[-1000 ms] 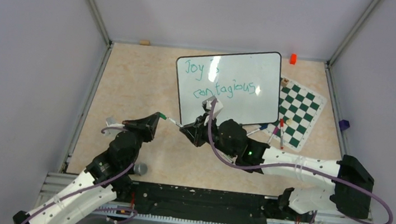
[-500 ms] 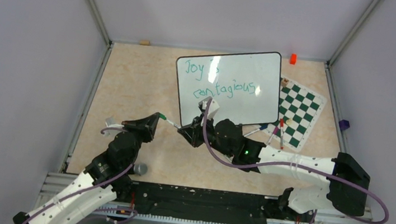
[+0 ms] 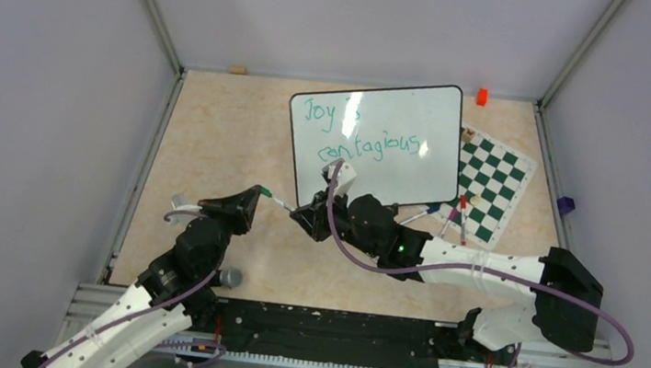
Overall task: Write a sentence on the whiteboard
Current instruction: Insert the whiteboard marker without the cap into the pen cap.
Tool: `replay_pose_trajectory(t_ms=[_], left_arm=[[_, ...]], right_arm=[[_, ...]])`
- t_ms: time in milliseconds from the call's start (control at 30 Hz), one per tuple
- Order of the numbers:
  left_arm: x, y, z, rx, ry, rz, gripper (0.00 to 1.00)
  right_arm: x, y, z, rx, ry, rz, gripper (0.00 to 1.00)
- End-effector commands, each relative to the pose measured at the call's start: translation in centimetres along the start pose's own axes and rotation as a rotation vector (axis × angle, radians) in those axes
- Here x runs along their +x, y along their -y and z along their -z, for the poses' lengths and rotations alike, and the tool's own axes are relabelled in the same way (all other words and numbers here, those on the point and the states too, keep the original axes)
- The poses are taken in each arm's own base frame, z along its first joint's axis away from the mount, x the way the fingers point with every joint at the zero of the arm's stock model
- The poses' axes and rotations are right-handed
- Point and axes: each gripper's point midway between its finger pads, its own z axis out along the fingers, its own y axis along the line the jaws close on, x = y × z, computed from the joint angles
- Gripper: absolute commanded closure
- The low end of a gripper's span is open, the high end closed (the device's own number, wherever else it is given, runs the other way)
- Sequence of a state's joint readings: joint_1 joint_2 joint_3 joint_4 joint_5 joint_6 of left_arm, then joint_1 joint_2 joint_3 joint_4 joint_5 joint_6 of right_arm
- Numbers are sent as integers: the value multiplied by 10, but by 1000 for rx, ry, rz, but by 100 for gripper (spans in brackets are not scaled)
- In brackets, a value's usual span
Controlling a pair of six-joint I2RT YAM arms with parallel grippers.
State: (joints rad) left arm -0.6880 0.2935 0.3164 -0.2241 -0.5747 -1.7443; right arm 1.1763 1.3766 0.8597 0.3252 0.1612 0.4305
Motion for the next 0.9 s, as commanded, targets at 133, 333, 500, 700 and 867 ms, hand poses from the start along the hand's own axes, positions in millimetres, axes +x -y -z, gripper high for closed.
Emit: replay_pose_trajectory(t_ms=[133, 333, 500, 700, 867], left_arm=[[-12, 20, 7, 36, 48, 32, 100], [-13, 19, 7, 34, 50, 29, 100], [-12, 19, 7, 31, 50, 27, 100], [-12, 19, 7, 30, 50, 26, 100], [-11, 18, 6, 28, 46, 27, 100]], right_arm=[[-36, -19, 5, -32, 81, -18, 100], [-37, -22, 5, -45, 82, -20, 100], [-40, -26, 6, -62, 88, -20, 100], [-44, -30, 8, -70, 96, -12, 100], [-45, -31, 8, -71, 98, -10, 100]])
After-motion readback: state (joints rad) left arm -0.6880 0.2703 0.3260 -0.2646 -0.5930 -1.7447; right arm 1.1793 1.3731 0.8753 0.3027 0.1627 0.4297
